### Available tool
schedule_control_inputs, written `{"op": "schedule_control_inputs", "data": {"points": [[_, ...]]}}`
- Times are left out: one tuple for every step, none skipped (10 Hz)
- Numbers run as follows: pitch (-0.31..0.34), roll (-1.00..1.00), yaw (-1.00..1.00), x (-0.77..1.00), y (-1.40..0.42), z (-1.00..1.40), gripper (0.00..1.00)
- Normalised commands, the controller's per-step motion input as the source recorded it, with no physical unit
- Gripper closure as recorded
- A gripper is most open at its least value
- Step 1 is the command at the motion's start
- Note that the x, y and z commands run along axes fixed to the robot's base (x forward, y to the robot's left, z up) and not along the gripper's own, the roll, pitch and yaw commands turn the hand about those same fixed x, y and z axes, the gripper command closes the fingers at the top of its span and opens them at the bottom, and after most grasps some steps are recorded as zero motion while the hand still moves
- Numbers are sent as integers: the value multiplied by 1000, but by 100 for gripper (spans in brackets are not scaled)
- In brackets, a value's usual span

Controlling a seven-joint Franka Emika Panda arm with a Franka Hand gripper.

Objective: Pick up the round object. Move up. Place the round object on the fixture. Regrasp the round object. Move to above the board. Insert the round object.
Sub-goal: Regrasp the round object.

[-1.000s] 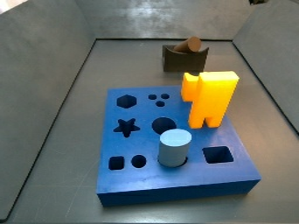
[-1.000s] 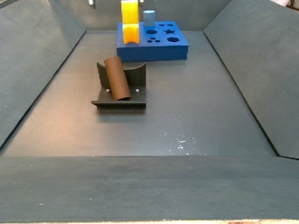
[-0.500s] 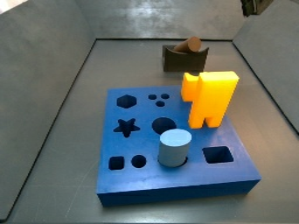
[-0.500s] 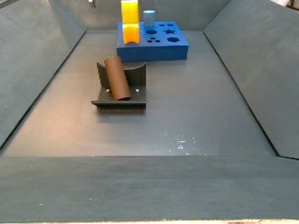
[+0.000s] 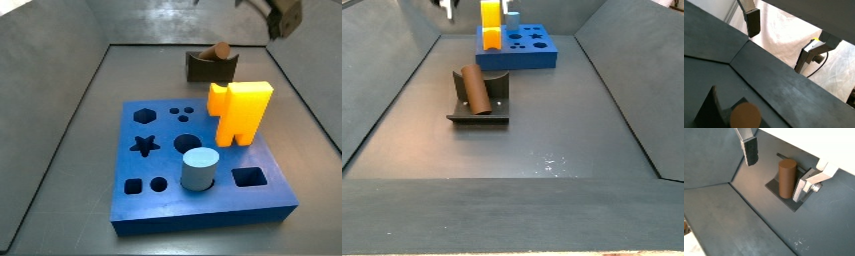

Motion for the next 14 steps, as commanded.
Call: {"op": "schedule_control_inputs", "data": {"points": [[-64, 118, 132, 71, 56, -1000, 0], [-89, 107, 124, 76, 53, -1000, 0], [-126, 95, 90, 86, 48, -1000, 0], [-140, 95, 68, 94, 46, -1000, 0], [-141, 97, 34, 106, 37, -1000, 0], [-133, 97, 18, 111, 36, -1000, 0], [-110, 96, 1, 117, 32, -1000, 0], [-93, 93, -17, 106, 24, -835, 0], [-77, 94, -22, 90, 17, -695, 0], [-71, 90, -22, 82, 11, -559, 0], [-54, 80, -19, 73, 11, -383, 0], [-38, 82, -15, 71, 10, -252, 0], [-10, 76, -12, 16, 2, -168, 0], [0, 0, 0, 0, 0, -833, 100]]}}
